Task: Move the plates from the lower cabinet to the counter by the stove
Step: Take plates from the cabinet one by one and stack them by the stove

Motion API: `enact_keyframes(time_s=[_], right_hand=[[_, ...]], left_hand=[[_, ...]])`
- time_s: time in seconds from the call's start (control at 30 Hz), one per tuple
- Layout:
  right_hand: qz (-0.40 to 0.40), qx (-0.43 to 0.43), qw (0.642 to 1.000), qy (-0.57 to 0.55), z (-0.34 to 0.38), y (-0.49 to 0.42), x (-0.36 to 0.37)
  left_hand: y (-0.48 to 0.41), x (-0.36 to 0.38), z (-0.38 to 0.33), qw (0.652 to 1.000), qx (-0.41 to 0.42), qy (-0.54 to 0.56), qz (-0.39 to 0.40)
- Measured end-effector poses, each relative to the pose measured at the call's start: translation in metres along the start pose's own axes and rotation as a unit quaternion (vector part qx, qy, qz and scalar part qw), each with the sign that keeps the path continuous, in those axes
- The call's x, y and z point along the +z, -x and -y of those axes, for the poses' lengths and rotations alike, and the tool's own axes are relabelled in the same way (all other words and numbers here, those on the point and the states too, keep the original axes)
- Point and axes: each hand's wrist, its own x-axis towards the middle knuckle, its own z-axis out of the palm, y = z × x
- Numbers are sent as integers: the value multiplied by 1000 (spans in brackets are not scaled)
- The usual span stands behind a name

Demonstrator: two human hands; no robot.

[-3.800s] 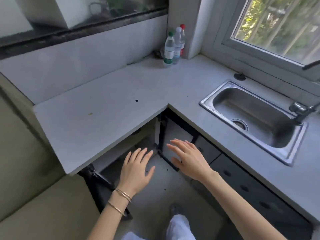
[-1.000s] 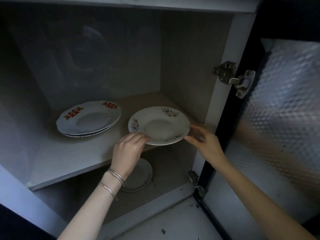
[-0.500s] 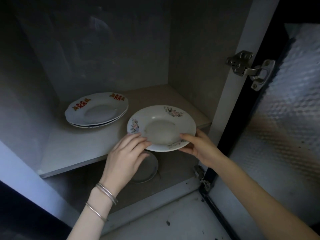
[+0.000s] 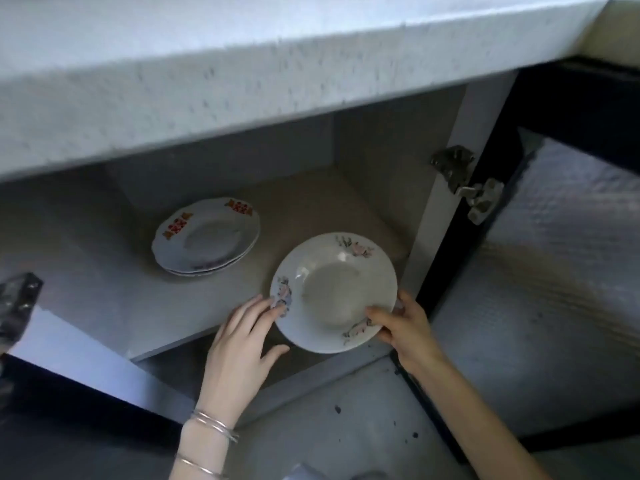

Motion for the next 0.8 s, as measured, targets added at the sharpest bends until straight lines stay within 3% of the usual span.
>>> enact_keyframes(time_s=[0.13,0.3,0.67,0.8], right_hand=[[-28,-19,997,74,29,55,-3],[-91,-7,984,152,82,132,1],[-233,5,946,224,232,301,21],[-279,-9,935,220,302,352,32]], left_hand=[[12,-45,-35,998,-29,28,47],[23,-112,-83,991,15,41,125],[-5,-311,-169,980,79,39,180],[-30,-373,-200,971,142,51,187]])
